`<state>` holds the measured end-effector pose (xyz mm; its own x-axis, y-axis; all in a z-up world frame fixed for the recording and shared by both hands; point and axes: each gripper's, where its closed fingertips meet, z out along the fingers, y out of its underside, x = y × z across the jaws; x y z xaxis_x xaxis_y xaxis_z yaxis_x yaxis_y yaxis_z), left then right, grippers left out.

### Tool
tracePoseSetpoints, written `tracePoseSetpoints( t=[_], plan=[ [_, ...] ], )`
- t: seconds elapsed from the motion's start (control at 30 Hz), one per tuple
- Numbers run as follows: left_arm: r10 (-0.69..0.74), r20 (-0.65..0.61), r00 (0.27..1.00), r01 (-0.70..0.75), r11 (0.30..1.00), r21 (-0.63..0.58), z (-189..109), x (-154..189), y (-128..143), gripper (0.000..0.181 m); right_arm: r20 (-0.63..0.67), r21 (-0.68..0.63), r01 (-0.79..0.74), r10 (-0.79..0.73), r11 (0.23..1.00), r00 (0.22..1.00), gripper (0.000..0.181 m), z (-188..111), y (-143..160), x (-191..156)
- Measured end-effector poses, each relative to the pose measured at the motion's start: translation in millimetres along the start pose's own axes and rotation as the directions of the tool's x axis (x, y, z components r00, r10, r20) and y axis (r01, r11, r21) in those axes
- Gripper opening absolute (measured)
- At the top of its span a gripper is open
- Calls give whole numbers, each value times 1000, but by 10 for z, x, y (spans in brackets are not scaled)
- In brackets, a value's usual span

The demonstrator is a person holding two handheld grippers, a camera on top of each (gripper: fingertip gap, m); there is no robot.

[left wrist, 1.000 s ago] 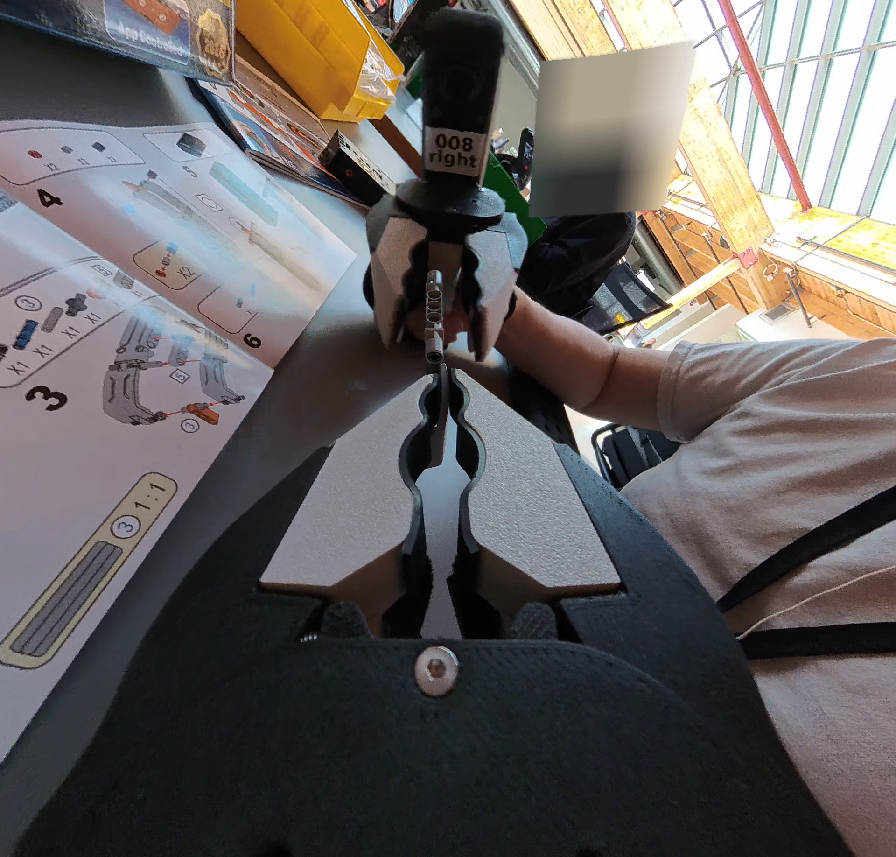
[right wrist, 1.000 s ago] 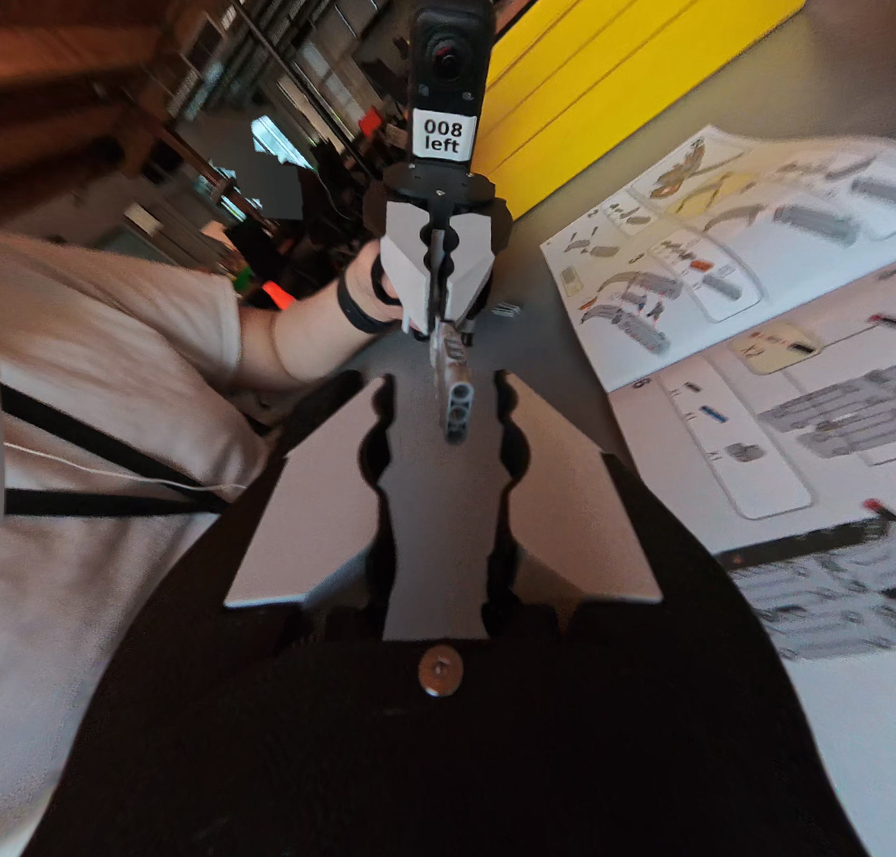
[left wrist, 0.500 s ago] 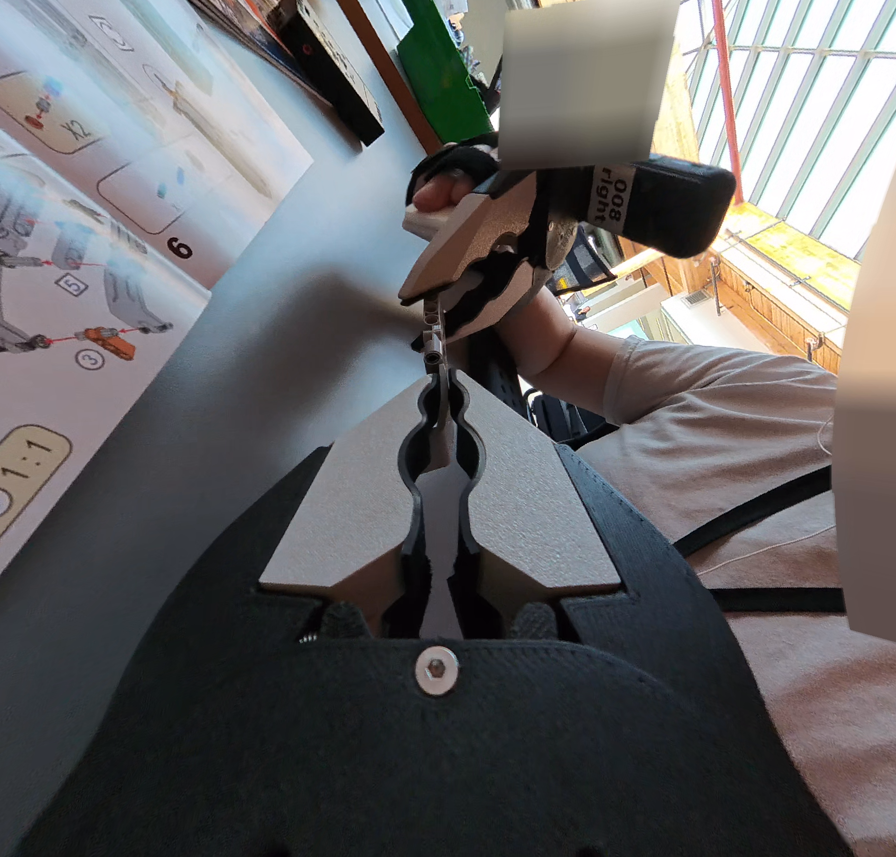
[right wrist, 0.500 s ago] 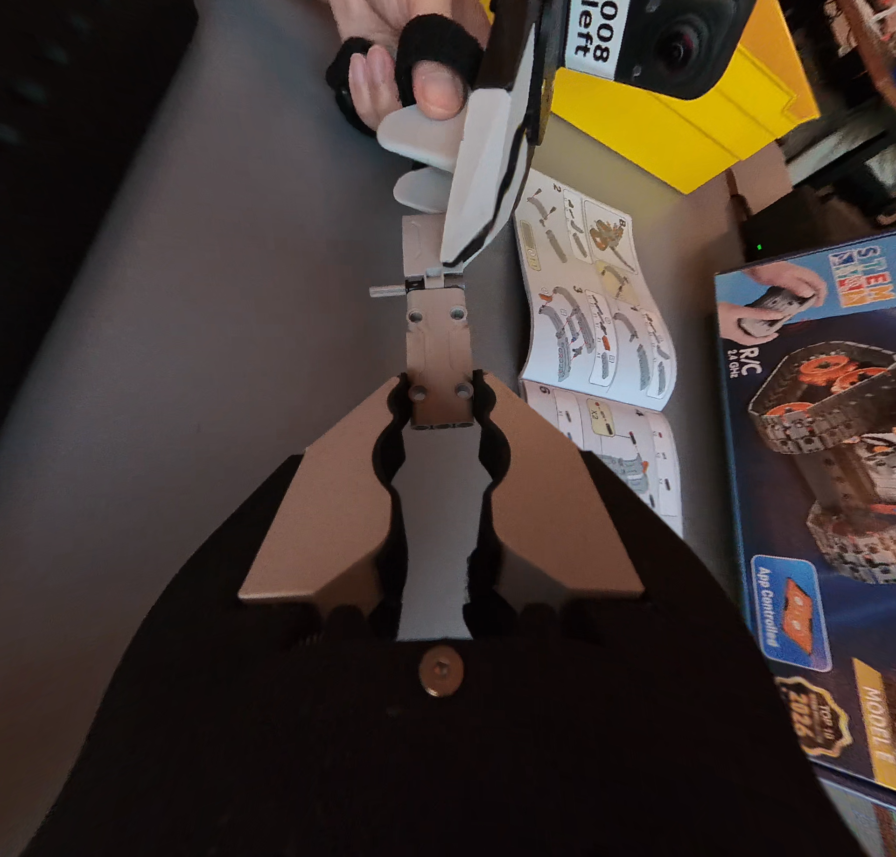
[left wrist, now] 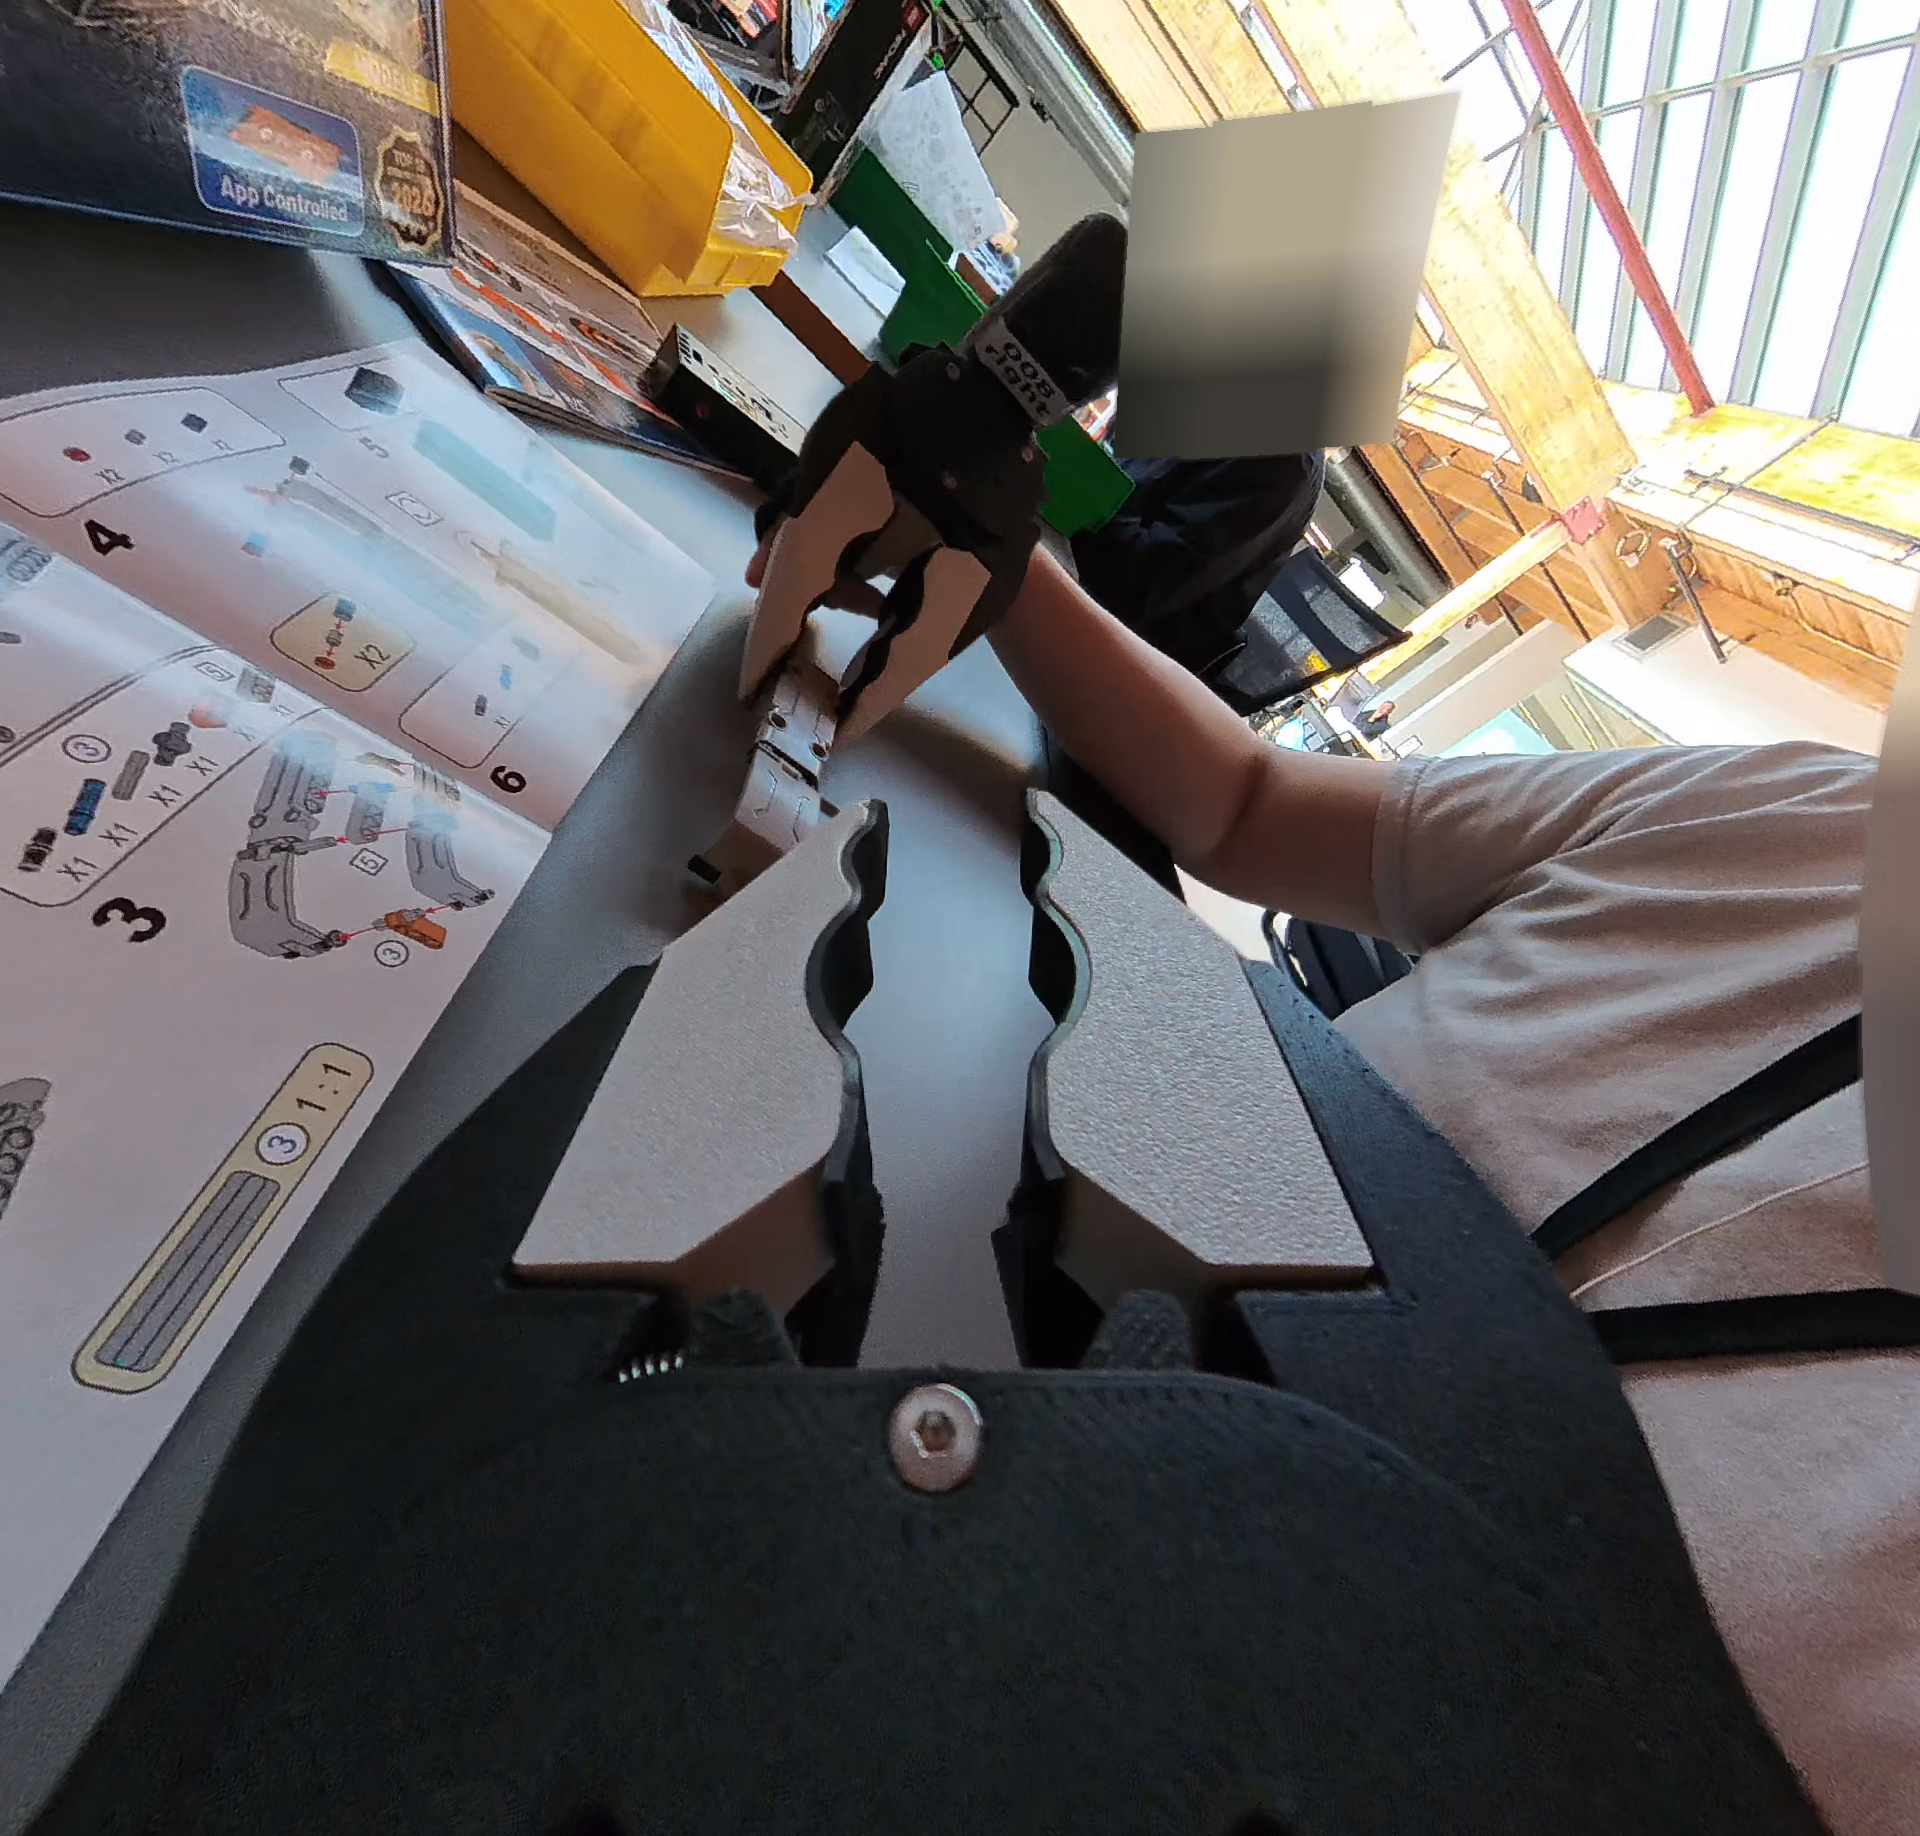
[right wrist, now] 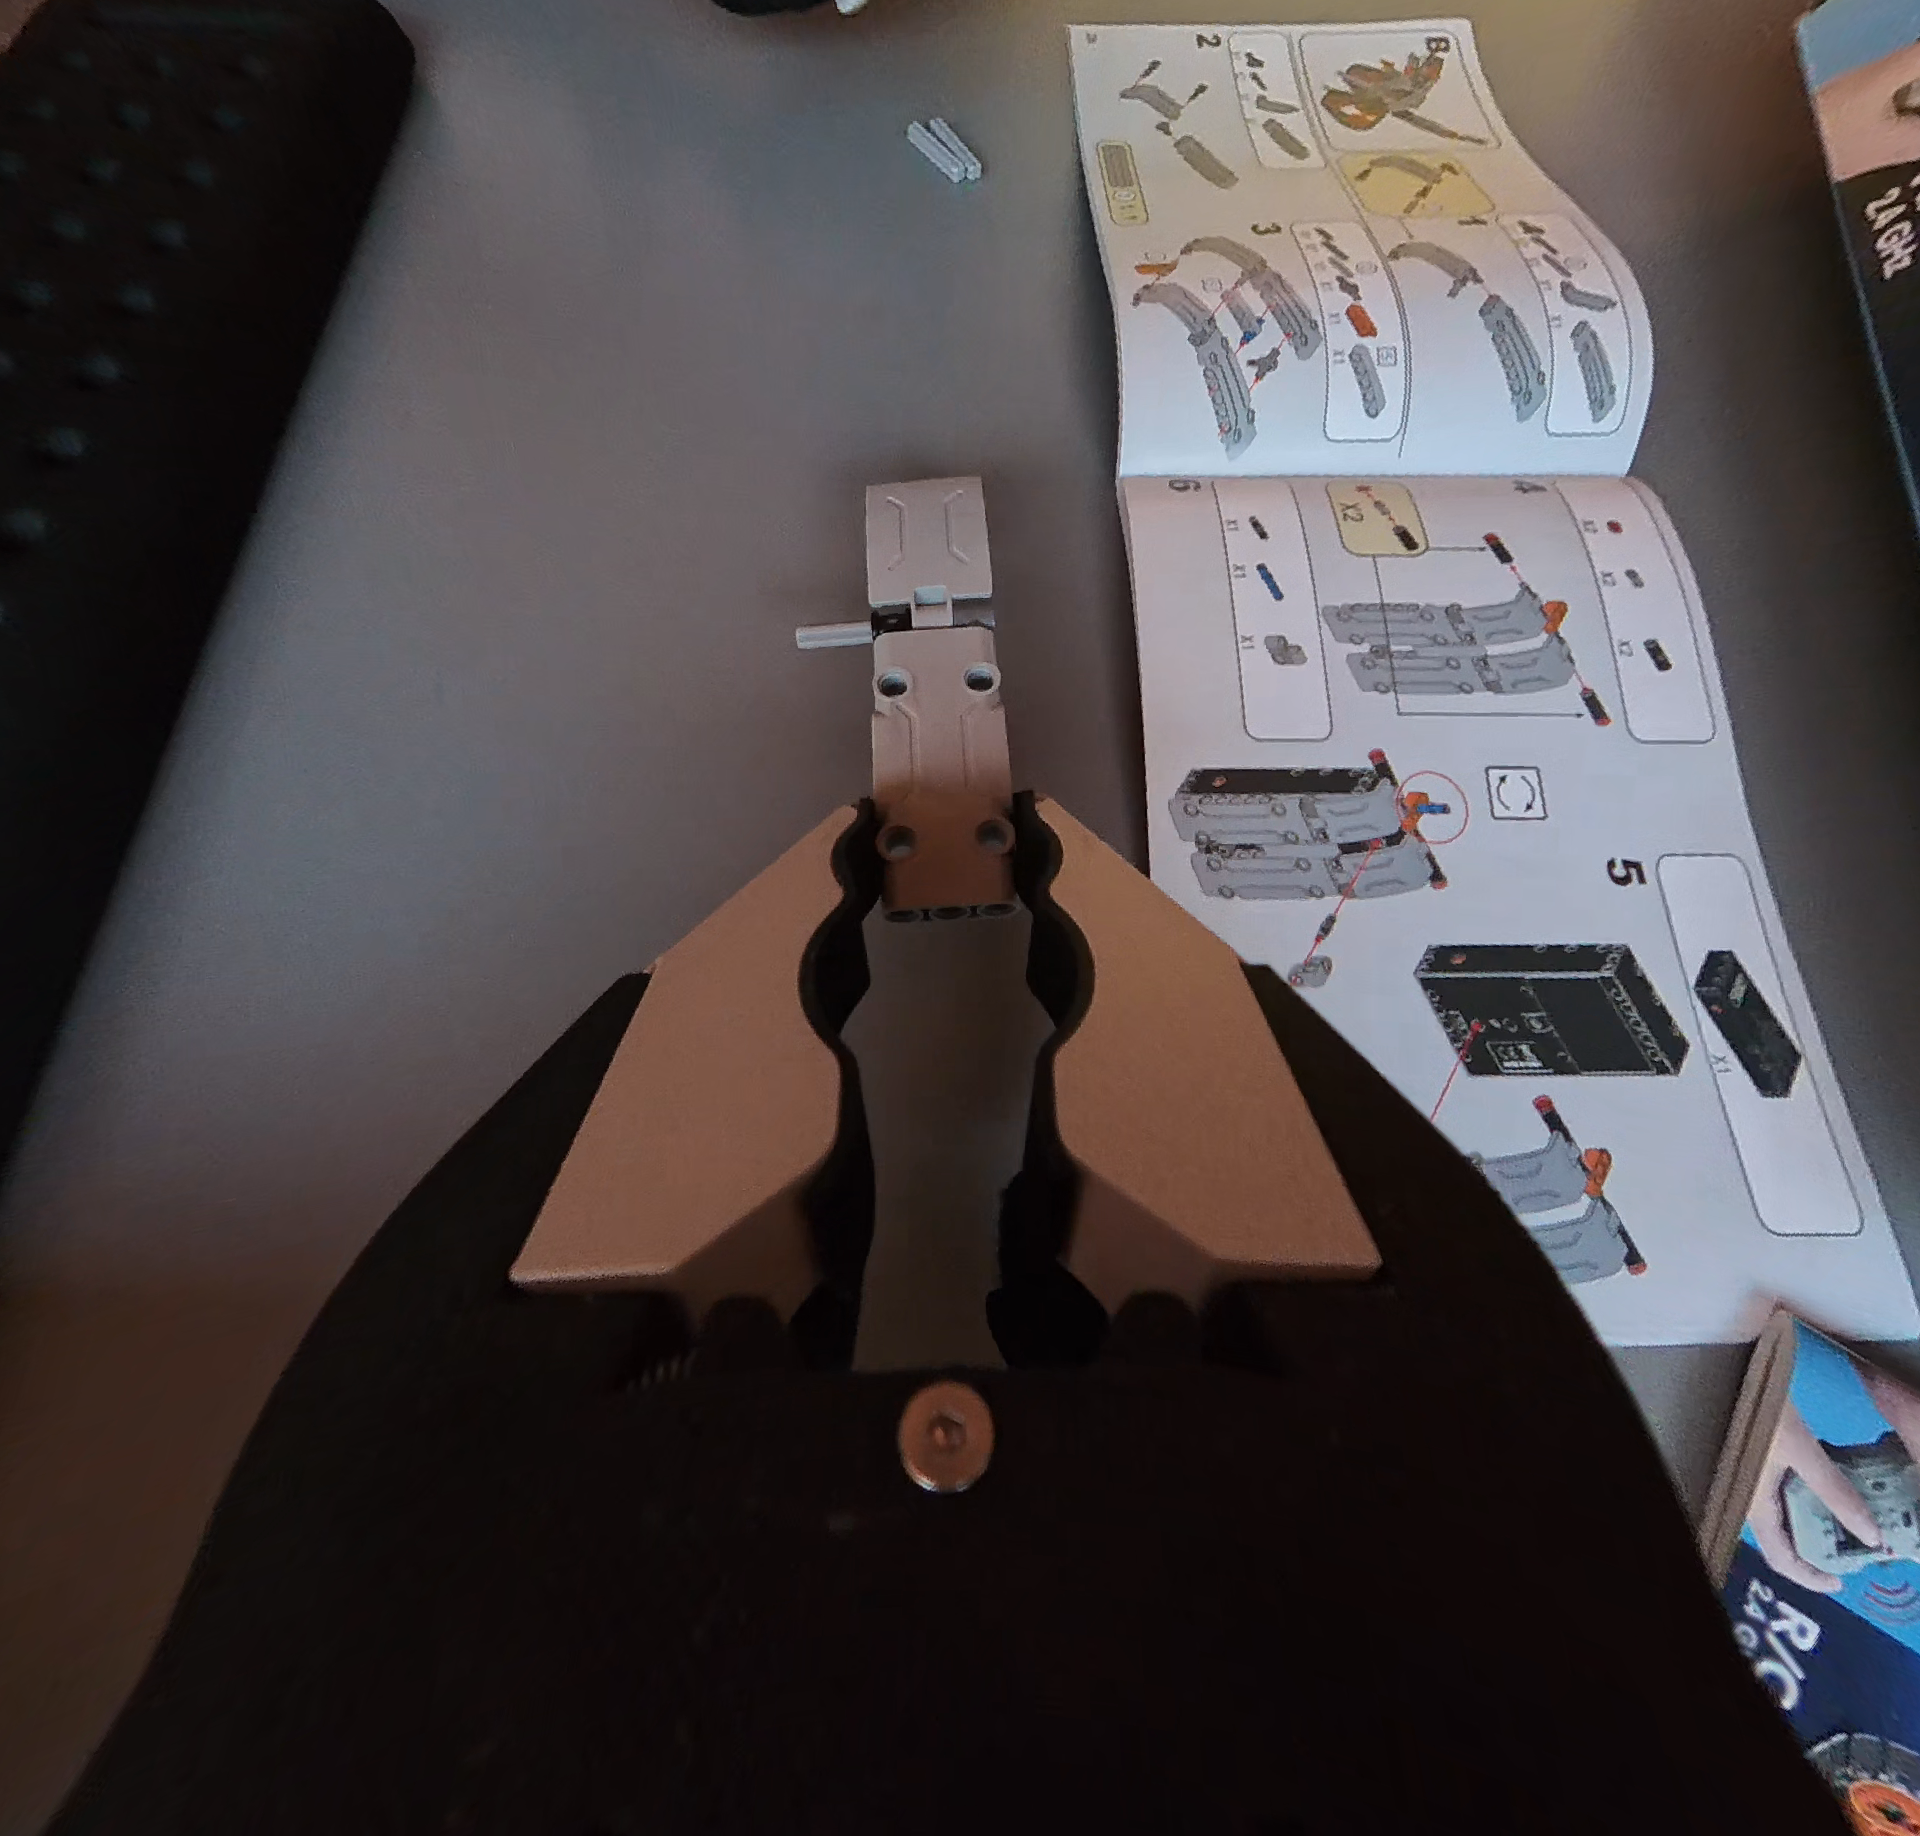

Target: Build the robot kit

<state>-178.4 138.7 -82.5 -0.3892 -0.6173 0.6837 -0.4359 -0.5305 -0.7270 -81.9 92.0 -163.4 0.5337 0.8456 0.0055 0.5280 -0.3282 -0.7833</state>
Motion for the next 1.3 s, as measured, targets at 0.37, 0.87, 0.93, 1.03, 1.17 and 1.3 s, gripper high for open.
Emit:
tracePoseSetpoints(
  t=[0.37,0.87,0.93,1.03,1.17,1.3],
  plan=[
    [52,0,999,-52,998,35,-81,59,-97,22,38,-29,-36,37,999,999,34,2,142,-3],
    [413,132,901,-424,903,69,-301,568,-353,20,-335,198,-28,95,980,938,34,-970,22,318],
    [437,218,873,-449,894,3,-333,503,-322,20,-340,152,-22,73,988,938,34,-903,53,305],
    [466,314,827,-496,868,15,-503,602,-356,17,-355,74,-12,37,997,934,35,-834,114,312],
    [416,471,778,-517,850,101,-1025,696,-406,12,-378,71,-3,30,997,925,34,-872,125,341],
    [345,659,668,-494,868,46,-1675,582,-246,12,-412,78,-1,34,997,910,33,-923,145,402]
  ],
)
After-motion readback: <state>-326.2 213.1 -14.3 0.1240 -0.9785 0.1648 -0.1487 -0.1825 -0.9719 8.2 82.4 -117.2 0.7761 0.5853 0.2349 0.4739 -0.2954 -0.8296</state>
